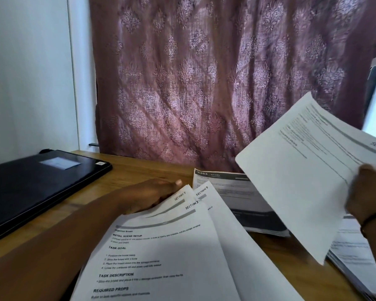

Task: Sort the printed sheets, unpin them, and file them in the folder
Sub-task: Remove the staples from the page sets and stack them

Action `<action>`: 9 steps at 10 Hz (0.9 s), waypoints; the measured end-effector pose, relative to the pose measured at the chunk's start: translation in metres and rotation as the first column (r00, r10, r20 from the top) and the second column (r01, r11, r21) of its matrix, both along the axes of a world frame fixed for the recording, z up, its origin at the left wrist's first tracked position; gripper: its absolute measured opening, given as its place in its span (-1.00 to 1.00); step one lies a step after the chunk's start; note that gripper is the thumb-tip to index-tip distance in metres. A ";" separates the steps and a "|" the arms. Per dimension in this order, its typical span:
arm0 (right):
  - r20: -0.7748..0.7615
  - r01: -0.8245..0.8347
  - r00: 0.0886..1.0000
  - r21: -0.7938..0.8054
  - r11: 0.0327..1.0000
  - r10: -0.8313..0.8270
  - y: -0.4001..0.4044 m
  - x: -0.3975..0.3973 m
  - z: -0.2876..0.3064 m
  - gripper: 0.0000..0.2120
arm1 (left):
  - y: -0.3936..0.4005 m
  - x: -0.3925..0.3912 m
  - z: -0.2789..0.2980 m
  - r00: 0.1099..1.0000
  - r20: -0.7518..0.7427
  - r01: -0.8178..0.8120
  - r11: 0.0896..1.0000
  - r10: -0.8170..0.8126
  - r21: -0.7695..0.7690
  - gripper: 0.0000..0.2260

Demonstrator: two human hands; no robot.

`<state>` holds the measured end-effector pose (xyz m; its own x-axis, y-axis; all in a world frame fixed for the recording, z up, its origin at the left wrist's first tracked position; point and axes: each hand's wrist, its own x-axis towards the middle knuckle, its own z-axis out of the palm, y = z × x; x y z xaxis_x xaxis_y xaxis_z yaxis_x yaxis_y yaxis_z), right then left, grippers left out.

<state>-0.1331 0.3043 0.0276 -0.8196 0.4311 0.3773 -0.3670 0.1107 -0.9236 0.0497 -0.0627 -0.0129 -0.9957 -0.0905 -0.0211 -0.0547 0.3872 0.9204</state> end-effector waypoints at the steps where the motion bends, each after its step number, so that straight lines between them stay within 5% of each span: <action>1: 0.210 -0.197 0.960 0.043 0.979 0.184 0.000 -0.027 0.006 -0.55 | 0.001 0.001 0.002 1.000 -0.009 -0.004 1.000 0.004 0.012 -0.58; 2: 0.208 -0.423 0.892 0.063 0.904 0.403 -0.011 -0.015 0.006 -0.42 | 0.003 0.001 0.004 1.000 -0.027 -0.006 0.999 0.005 -0.051 -0.66; 3: 0.045 -0.153 0.988 0.154 0.976 0.148 -0.008 -0.022 0.004 -0.63 | 0.007 0.004 0.007 1.000 -0.004 -0.008 0.996 0.008 -0.084 -0.65; 4: -0.028 -0.015 0.999 0.007 1.000 0.015 -0.020 -0.002 0.005 -0.78 | 0.007 0.004 0.005 1.000 0.015 -0.007 0.995 0.009 -0.104 -0.59; 5: -0.059 -0.011 0.998 -0.008 1.000 0.010 0.015 -0.080 -0.023 -0.80 | 0.003 0.001 0.000 1.000 0.007 -0.013 0.990 0.014 -0.142 -0.55; 7: -0.106 0.009 0.994 0.015 1.000 -0.008 -0.021 -0.019 0.001 -0.61 | 0.002 -0.001 -0.003 0.999 0.054 0.011 0.969 0.002 -0.248 -0.76; 9: -0.144 0.093 0.985 0.001 0.996 -0.091 -0.020 -0.040 -0.008 -0.59 | 0.005 -0.002 -0.002 0.999 0.037 -0.008 0.963 0.019 -0.270 -0.72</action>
<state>-0.1735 0.2839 0.0198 -0.7136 0.4988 0.4919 -0.4836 0.1573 -0.8610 0.0481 -0.0577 -0.0154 -0.9932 -0.1116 -0.0325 -0.0952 0.6200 0.7788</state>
